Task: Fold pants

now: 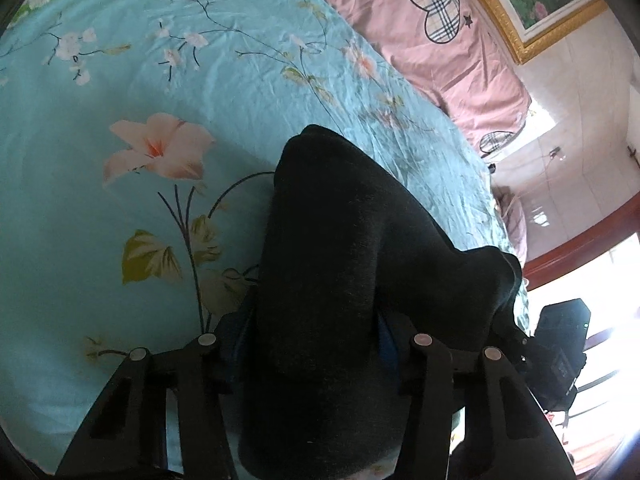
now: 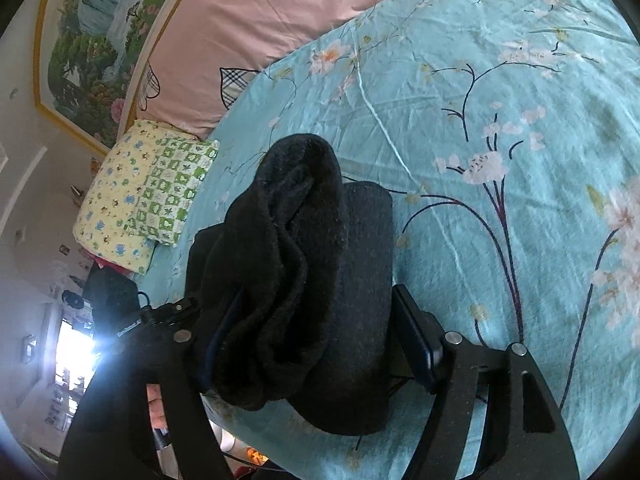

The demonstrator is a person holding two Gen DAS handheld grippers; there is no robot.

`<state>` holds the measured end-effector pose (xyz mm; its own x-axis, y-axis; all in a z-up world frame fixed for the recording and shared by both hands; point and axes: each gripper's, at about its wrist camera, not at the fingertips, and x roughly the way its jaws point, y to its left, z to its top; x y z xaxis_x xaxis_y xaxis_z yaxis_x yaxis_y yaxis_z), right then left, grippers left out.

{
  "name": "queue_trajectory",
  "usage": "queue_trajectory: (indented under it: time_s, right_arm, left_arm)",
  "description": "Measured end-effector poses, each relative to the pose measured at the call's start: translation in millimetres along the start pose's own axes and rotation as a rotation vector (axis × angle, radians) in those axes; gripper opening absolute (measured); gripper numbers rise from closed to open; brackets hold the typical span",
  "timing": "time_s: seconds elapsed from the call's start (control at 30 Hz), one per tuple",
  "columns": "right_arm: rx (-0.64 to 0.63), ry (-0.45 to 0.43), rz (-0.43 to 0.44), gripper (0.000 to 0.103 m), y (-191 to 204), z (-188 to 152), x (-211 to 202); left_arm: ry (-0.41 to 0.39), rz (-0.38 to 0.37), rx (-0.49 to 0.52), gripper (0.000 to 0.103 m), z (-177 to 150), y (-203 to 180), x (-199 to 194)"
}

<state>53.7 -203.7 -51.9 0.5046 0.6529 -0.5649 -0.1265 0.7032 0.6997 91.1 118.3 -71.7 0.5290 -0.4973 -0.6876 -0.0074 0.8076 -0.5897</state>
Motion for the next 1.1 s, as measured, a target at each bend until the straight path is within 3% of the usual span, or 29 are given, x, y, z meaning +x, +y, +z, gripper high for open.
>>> queue_trajectory:
  time_s: [0.2,0.4,0.57,1.1]
  right_arm:
    - [-0.016,-0.006,0.019,0.061,3,-2,-2]
    - [-0.041,-0.018,0.036,0.051,13,-3,-6]
    - [-0.05,-0.026,0.046,0.05,18,0,-7]
    - [-0.158,-0.021,0.133,0.049,62,26,17]
  left_arm:
    - [-0.016,-0.004,0.015,0.038,-2,-6,-6]
    - [-0.037,-0.013,0.019,0.034,0,-9,-14]
    - [-0.061,-0.029,0.033,0.033,-1,-15,-29]
    - [-0.207,0.041,0.02,0.033,14,-3,-81]
